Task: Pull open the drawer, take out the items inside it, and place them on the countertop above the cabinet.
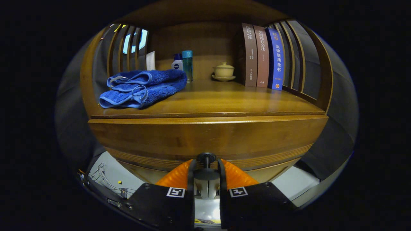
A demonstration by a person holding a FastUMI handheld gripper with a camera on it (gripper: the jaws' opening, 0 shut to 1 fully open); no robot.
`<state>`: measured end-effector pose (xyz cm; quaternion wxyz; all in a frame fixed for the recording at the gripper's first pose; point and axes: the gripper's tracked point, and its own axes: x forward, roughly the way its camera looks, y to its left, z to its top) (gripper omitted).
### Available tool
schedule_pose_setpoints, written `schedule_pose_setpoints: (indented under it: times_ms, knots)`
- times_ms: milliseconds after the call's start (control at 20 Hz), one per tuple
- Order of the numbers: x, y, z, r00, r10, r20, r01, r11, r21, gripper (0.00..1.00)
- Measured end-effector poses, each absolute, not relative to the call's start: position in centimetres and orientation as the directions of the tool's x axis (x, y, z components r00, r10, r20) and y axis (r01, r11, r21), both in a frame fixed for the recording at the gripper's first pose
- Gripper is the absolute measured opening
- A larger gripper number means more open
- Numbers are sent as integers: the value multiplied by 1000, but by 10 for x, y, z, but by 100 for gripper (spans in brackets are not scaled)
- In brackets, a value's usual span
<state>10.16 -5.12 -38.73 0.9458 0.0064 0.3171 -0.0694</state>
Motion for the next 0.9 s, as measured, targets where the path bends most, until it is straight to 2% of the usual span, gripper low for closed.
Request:
schedule_pose_setpoints:
  times_ms: [900]
  knots:
    - [-17,-34,-369,755,-108,-647,143,990,1,35]
